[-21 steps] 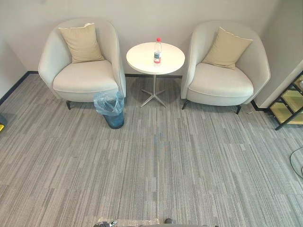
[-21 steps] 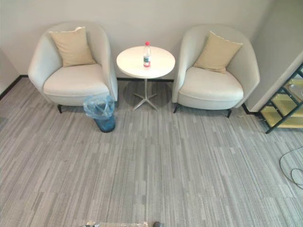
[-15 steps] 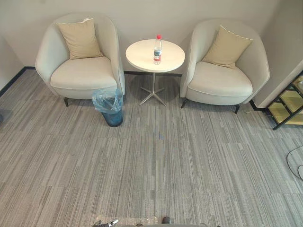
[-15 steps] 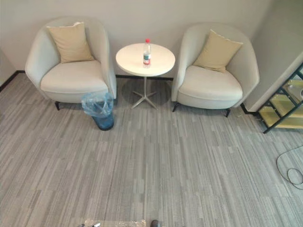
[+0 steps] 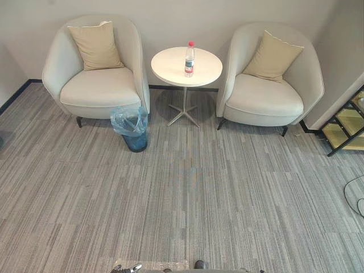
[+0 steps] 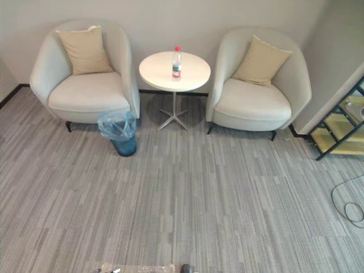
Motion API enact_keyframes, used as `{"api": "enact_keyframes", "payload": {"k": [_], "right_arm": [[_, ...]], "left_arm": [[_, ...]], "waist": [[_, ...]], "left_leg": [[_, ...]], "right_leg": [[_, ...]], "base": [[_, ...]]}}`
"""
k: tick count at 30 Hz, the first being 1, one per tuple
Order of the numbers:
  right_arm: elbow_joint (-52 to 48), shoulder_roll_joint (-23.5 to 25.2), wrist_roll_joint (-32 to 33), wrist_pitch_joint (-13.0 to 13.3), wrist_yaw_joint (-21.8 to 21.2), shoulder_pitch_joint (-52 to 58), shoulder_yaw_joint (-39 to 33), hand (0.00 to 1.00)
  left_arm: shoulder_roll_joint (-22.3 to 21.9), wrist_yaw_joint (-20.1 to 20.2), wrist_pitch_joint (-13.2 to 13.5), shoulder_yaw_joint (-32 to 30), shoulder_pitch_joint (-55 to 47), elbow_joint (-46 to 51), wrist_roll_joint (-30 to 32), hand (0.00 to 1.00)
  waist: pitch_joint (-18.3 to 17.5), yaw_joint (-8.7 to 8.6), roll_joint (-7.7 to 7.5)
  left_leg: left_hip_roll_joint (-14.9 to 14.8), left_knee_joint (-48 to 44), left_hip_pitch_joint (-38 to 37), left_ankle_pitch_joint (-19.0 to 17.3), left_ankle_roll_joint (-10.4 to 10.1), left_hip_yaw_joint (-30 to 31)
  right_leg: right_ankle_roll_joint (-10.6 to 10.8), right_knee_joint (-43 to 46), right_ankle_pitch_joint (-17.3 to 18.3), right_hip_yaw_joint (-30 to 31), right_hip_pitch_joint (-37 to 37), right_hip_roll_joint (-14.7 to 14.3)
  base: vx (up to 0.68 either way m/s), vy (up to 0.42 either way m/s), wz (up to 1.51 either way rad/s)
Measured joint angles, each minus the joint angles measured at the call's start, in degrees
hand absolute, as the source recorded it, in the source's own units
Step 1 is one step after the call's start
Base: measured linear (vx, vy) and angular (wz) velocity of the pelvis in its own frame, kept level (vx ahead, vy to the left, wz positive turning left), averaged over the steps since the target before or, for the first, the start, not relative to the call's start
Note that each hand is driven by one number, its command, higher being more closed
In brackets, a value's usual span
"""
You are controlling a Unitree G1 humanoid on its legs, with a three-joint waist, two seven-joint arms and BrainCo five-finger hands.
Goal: Gather rubbish on tea table into small bin, then transfer packed bag to large trash can.
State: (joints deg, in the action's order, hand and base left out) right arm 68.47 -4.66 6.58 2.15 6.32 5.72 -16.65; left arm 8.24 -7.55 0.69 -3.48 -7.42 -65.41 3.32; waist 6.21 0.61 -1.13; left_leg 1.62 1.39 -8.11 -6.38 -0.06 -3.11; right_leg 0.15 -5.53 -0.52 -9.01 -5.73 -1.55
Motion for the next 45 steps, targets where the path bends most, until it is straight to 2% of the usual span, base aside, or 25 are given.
{"api": "enact_keyframes", "payload": {"k": [12, 16, 17, 19, 20, 21, 23, 24, 26, 28, 29, 30, 31, 32, 33, 34, 35, 36, 37, 38, 39, 41, 43, 45], "right_arm": [[-0.11, -0.03, 0.08, -0.02, 0.2, -0.87, 0.09, 0.0], [-0.25, -0.02, 0.13, 0.04, 0.56, -1.49, -0.01, 0.0], [-0.29, -0.01, 0.24, 0.06, 0.63, -1.51, -0.04, 0.0], [-0.4, 0.16, 0.26, 0.09, 0.99, -1.95, -0.08, 0.0], [-0.54, 0.21, 0.26, 0.08, 1.06, -2.09, -0.07, 0.0], [-1.63, 0.26, 0.28, 0.05, 1.1, -1.86, -0.06, 0.0], [-3.99, 0.03, 0.28, 0.07, 1.38, -0.98, 0.04, 0.0], [-4.5, -0.02, 0.29, 0.09, 1.49, -1.06, -0.01, 0.0], [-4.49, 0.02, 0.38, 0.06, 1.58, -1.67, -0.12, 0.0], [-4.48, -0.15, 0.4, 0.06, 1.6, -2.27, -0.16, 0.0], [-4.56, -0.42, 0.37, 0.07, 1.58, -2.55, -0.16, 0.0], [-4.47, -0.97, 0.37, 0.05, 1.56, -2.37, -0.14, 0.0], [-4.06, -1.17, 0.35, 0.04, 1.57, -2.32, -0.1, 0.0], [-3.72, -0.83, 0.34, 0.01, 1.56, -2.82, -0.24, 0.0], [-3.83, 0.36, 0.3, 0.04, 1.42, -2.89, -0.6, 0.0], [-4.53, 1.82, 0.28, 0.09, 1.26, -2.92, -1.06, 0.0], [-4.93, 2.28, 0.22, 0.13, 1.01, -2.98, -1.18, 0.0], [-5.46, 2.43, 0.22, 0.3, 0.77, -3.1, -1.17, 0.0], [-6.23, 2.45, 0.2, 0.36, 0.67, -3.08, -1.03, 0.0], [-6.78, 2.46, 0.14, 0.4, 0.64, -3.05, -0.29, 0.0], [-7.37, 2.43, 0.08, 0.53, 0.58, -3.04, 0.13, 0.0], [-9.09, 2.85, 0.11, 0.62, 0.5, -3.02, 0.06, 0.0], [-10.38, 2.73, 0.17, 0.82, 0.43, -3.48, -0.15, 0.0], [-11.34, 2.5, 0.16, 0.92, 0.27, -3.73, -0.12, 0.0]], "left_arm": [[0.45, -0.06, -0.43, 1.06, 1.37, 0.03, -0.06, 0.0], [0.5, -0.18, -0.56, 1.06, 2.42, 0.56, -0.13, 0.0], [0.5, -0.26, -0.56, 0.92, 2.41, 1.02, -0.17, 0.0], [0.6, -0.57, -0.68, -0.35, 2.26, 2.55, -0.24, 0.0], [0.22, -1.12, -0.73, -1.75, 2.11, 3.81, -0.6, 0.0], [-0.69, -1.29, -0.79, -3.19, 1.8, 4.99, -1.22, 0.0], [-2.29, -1.4, -0.81, -5.68, 1.11, 6.2, -2.03, 0.0], [-2.6, -1.43, -0.74, -6.06, 0.96, 6.67, -2.45, 0.0], [-2.71, -2.33, -0.71, -6.18, 0.92, 6.78, -3.75, 0.0], [-2.79, -2.39, -0.61, -6.09, 0.88, 6.78, -4.63, 0.0], [-2.97, -2.4, -0.58, -6.01, 0.86, 6.71, -4.62, 0.0], [-3.27, -2.36, -0.53, -5.33, 0.36, 6.39, -4.59, 0.0], [-3.26, -2.33, -0.49, -4.97, -0.27, 5.95, -4.57, 0.0], [-2.61, -2.29, -0.46, -4.84, -0.3, 5.37, -4.52, 0.0], [-1.85, -2.31, -0.54, -4.91, -0.35, 4.99, -4.49, 0.0], [-1.56, -2.31, -0.53, -5.31, -0.3, 5.02, -4.46, 0.0], [-1.46, -2.31, -0.54, -5.41, -0.34, 5.01, -4.53, 0.0], [-1.26, -2.3, -0.74, -5.33, -0.38, 5.01, -4.57, 0.0], [-1.11, -2.33, -0.97, -5.1, -0.18, 5.11, -4.55, 0.0], [-1.09, -2.35, -1.01, -5.05, 0.05, 5.21, -4.56, 0.0], [-1.07, -2.36, -1.06, -5.01, 0.57, 5.17, -4.53, 0.0], [-1.15, -2.36, -1.15, -5.08, 1.73, 5.18, -4.53, 0.0], [-1.61, -2.34, -1.14, -5.11, 2.21, 5.15, -4.58, 0.0], [-1.99, -2.32, -1.05, -5.01, 2.85, 5.16, -4.57, 0.0]], "waist": [[1.73, -0.1, -0.11], [3.16, -0.14, -0.04], [3.36, -0.14, 0.02], [4.54, 0.0, -0.68], [5.31, 0.15, -0.85], [6.15, 0.48, -0.1], [6.53, 1.71, 0.7], [6.59, 1.74, 0.9], [6.67, 2.39, 0.73], [6.46, 2.8, 0.77], [6.3, 2.84, 1.11], [5.62, 3.03, 2.15], [5.35, 3.02, 2.38], [4.73, 3.16, 1.56], [3.88, 3.15, 0.15], [3.22, 3.68, -0.81], [3.21, 3.7, -1.12], [3.24, 3.52, -1.27], [3.08, 2.87, -1.39], [2.98, 2.53, -1.31], [3.04, 2.57, -1.05], [2.99, 2.52, -0.86], [3.33, 1.93, 0.06], [3.56, 1.13, 0.75]], "left_leg": [[-0.08, -0.23, 2.18, -0.01, -0.01, -0.52], [-0.32, -3.38, 4.45, -1.58, -1.21, -1.06], [-0.64, -6.74, 6.17, -3.12, -1.75, -1.35], [-1.02, -18.3, 10.63, -5.3, -4.38, -3.03], [-1.85, -29.09, 14.64, -5.29, -4.45, -4.39], [-3.31, -38.98, 18.21, -4.72, -4.74, -4.85], [-5.86, -49.0, 23.14, -7.08, -2.01, -5.98], [-6.64, -49.94, 25.44, -7.51, -1.92, -6.02], [-7.06, -43.81, 28.45, -7.4, -1.96, -6.79], [-5.75, -30.41, 28.76, -4.69, -3.09, -8.2], [-4.64, -22.21, 28.4, -1.65, -3.62, -8.26], [-4.07, -14.05, 26.93, 1.7, -4.63, -6.76], [-3.65, -13.32, 26.7, 6.0, -2.71, -5.99], [-2.5, -15.82, 26.99, 5.7, -0.31, -6.1], [-1.77, -17.99, 27.24, 2.94, 0.08, -7.65], [-1.33, -18.85, 25.59, 0.32, 0.67, -9.35], [-1.0, -18.55, 23.57, -0.75, 0.99, -10.08], [-0.35, -18.1, 20.1, -1.91, 1.81, -10.66], [0.17, -17.61, 16.59, -3.48, 2.01, -10.9], [0.31, -17.31, 14.5, -4.61, 2.01, -10.77], [0.45, -16.16, 11.36, -5.81, 1.79, -10.85], [0.31, -12.83, 5.4, -6.84, 1.21, -10.75], [-1.02, -9.74, 0.21, -6.98, 0.92, -10.47], [-2.84, -9.36, -2.99, -6.99, 0.93, -9.81]], "right_leg": [[-0.09, 0.04, -0.06, 0.23, 1.79, -0.03], [-0.44, 0.45, 0.31, 0.23, 2.51, -0.03], [-0.95, 0.45, 0.82, 0.25, 2.6, -0.11], [-2.14, 1.6, 2.93, 0.89, 2.44, 0.41], [-2.88, 3.73, 4.61, 1.71, 2.2, 0.71], [-3.3, 6.19, 6.41, 2.26, 1.53, 0.58], [-3.97, 9.31, 9.15, 3.84, 0.89, 0.59], [-4.03, 9.42, 9.53, 4.56, 0.28, 0.87], [-3.76, 9.32, 10.36, 5.84, -0.3, 2.33], [-2.25, 9.24, 11.83, 6.72, -0.5, 4.4], [-1.3, 9.08, 12.77, 7.64, -1.31, 5.15], [-0.21, 8.91, 14.01, 8.26, -1.87, 5.35], [0.6, 9.4, 15.46, 9.17, -2.25, 5.57], [0.93, 11.34, 17.03, 10.06, -2.24, 6.77], [1.4, 14.61, 18.06, 10.83, -1.59, 8.04], [2.19, 24.34, 18.43, 12.08, 2.19, 9.08], [4.38, 31.75, 17.53, 12.56, 4.69, 9.58], [8.93, 43.12, 14.96, 12.92, 8.69, 10.33], [11.17, 53.67, 12.91, 12.49, 11.66, 10.76], [11.0, 59.17, 12.19, 11.2, 13.71, 11.0], [9.49, 64.31, 11.85, 8.22, 16.51, 12.31], [6.04, 66.97, 13.4, 2.51, 21.33, 14.55], [4.87, 61.92, 15.61, -2.37, 24.96, 14.81], [3.87, 49.92, 15.01, -4.28, 26.91, 13.63]], "base": [[0.0, 0.0, -0.01], [0.0, 0.0, 0.0], [0.03, -0.025, -0.03], [0.01, -0.047, -0.06], [0.0, -0.061, -0.18], [0.03, -0.042, -0.3], [0.09, 0.007, -0.37], [0.16, 0.026, -0.32], [0.26, 0.094, -0.31], [0.31, 0.145, -0.27], [0.42, 0.206, -0.26], [0.46, 0.237, -0.35], [0.5, 0.294, -0.47], [0.43, 0.248, -0.43], [0.68, 0.328, -0.56], [0.58, 0.236, -0.53], [0.64, 0.264, -0.59], [0.48, 0.194, -0.28], [0.47, 0.171, -0.07], [0.48, 0.131, 0.0], [0.38, 0.069, -0.08], [0.46, 0.038, -0.12], [0.55, -0.043, 0.1], [0.5, -0.145, 0.28]]}}
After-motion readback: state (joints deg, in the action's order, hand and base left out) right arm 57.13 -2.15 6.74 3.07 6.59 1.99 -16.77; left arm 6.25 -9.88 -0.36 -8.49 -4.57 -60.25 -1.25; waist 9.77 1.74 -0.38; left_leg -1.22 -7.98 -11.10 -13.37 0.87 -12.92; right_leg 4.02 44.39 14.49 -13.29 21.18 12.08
